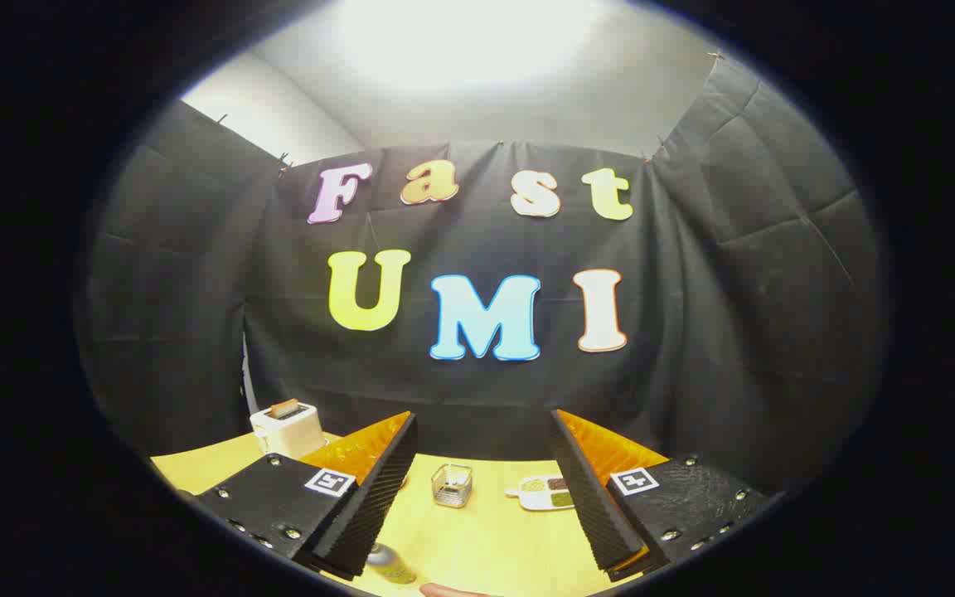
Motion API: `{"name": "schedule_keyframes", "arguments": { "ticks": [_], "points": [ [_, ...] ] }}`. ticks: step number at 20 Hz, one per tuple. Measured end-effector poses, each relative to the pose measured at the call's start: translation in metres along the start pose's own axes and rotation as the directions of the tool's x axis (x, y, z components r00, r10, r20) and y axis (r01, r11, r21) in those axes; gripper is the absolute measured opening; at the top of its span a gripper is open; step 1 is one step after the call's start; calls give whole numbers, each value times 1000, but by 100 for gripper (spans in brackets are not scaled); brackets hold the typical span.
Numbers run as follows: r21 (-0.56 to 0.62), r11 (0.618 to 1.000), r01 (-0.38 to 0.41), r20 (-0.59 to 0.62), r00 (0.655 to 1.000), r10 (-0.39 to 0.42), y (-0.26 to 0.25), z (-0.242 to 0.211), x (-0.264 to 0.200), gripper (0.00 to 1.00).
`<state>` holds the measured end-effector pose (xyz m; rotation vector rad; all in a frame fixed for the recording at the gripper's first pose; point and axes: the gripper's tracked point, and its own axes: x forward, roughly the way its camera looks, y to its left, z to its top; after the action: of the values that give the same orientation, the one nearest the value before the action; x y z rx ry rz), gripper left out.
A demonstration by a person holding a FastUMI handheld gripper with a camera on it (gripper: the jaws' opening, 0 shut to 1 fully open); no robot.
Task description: Take the bottle from table, then pour the juice into the cup, finally place the bottle on the coaster
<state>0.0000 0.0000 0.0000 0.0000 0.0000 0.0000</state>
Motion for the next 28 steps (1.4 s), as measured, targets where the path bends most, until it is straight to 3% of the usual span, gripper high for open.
{"name": "schedule_keyframes", "arguments": {
  "ticks": [14,28],
  "points": [
    [29,999,-45,44,998,43,39,-11,3,96],
    [109,988,-109,-9,994,110,85,-101,14,96]
  ]
}}
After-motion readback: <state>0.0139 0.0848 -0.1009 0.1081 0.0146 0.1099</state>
